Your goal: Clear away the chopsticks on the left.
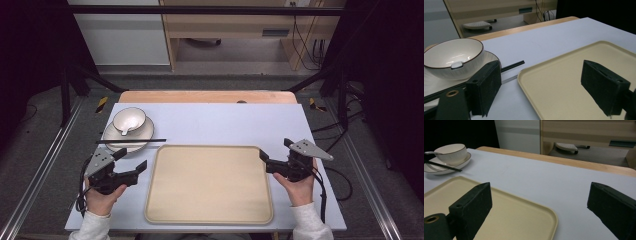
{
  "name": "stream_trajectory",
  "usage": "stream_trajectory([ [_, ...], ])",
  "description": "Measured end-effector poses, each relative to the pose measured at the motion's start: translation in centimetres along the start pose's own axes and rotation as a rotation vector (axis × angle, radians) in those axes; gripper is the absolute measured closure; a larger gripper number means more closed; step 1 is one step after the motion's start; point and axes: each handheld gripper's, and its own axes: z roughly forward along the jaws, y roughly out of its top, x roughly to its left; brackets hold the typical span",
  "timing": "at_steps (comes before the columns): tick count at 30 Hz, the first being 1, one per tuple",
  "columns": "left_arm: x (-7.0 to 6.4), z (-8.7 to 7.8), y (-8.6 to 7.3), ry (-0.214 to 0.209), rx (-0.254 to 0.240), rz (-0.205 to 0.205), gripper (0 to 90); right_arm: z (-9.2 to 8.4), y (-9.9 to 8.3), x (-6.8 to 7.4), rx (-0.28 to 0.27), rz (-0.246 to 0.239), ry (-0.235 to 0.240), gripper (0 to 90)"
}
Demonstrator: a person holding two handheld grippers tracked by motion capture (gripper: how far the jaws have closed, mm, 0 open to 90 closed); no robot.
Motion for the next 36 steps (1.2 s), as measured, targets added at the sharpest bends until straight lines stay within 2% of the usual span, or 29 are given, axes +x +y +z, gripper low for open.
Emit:
stream_trajectory([
  [6, 0.0, 0.2, 0.3, -0.002, 0.002, 0.011, 16.7, 0.2, -0.4, 0.0, 0.016, 0.0, 0.001, 5.6],
  [10, 0.8, 0.3, 0.4, -0.005, 0.02, 0.028, 17.3, 0.2, -0.4, 0.2, 0.019, -0.002, 0.004, 5.7],
  [16, 2.4, 1.0, 0.7, -0.007, 0.05, 0.038, 18.3, 0.3, -0.4, 0.6, 0.022, -0.014, 0.008, 5.6],
  [26, 5.1, 1.6, 0.6, 0.025, 0.112, 0.065, 20.5, 0.6, -0.2, 1.4, 0.03, -0.024, 0.03, 5.6],
  [36, 8.4, 2.7, -0.7, 0.063, 0.192, 0.059, 23.9, 0.9, -0.3, 1.5, 0.05, -0.025, 0.034, 5.7],
])
